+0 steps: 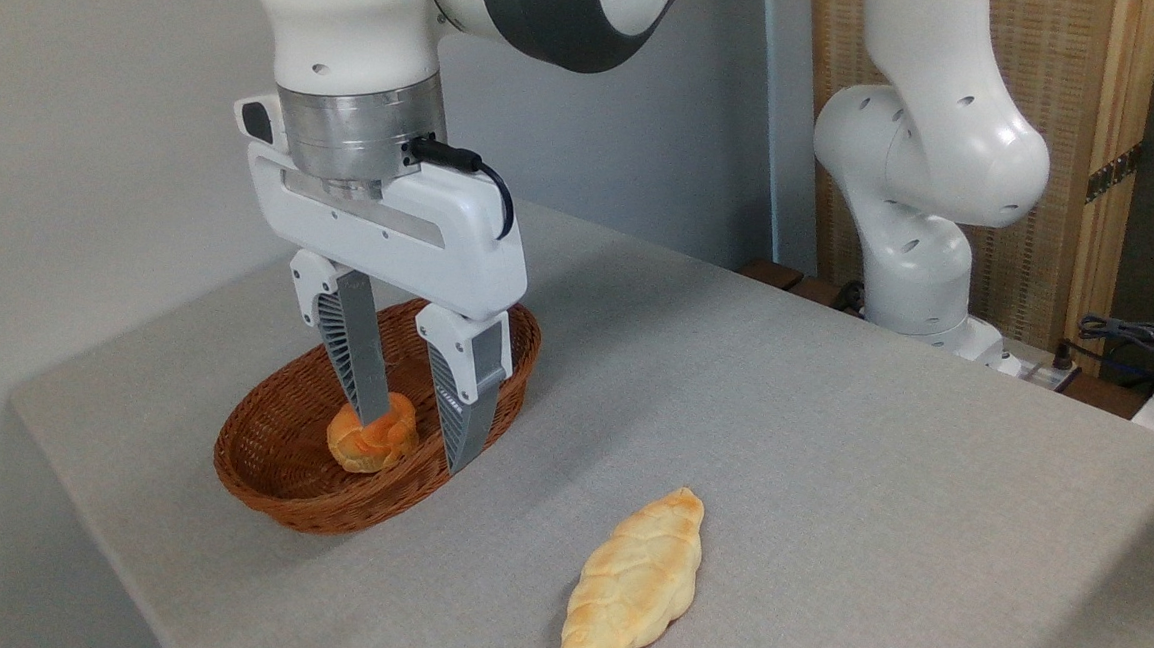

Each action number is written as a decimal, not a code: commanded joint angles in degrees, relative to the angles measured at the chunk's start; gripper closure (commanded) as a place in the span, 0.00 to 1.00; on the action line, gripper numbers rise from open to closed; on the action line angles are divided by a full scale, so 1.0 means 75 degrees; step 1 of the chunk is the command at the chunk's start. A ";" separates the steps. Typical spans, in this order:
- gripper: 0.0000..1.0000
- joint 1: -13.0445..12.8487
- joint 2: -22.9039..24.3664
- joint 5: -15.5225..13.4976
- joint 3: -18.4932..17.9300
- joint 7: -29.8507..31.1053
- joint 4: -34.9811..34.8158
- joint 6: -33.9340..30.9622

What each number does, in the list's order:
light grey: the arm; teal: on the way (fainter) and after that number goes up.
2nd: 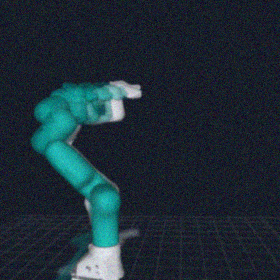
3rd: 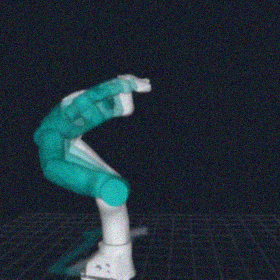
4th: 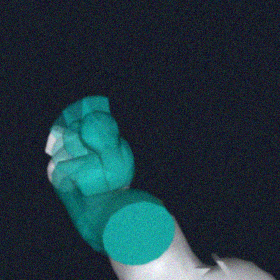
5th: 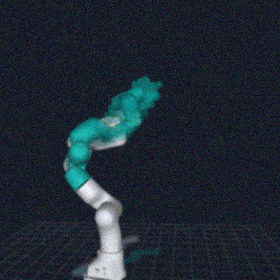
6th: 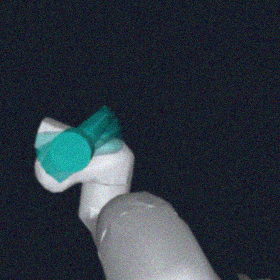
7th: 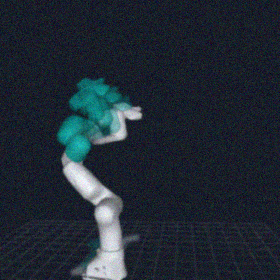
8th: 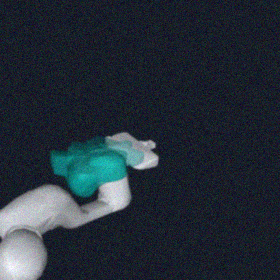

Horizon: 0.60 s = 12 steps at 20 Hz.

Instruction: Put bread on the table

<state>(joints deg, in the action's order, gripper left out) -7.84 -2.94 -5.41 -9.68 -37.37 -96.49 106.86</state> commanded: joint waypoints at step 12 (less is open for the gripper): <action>0.00 -0.0068 -0.0006 -0.0075 0.0131 0.0131 0.0069 -0.0243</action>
<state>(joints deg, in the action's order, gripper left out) -8.18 -3.08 -5.41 -8.67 -37.37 -96.50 106.69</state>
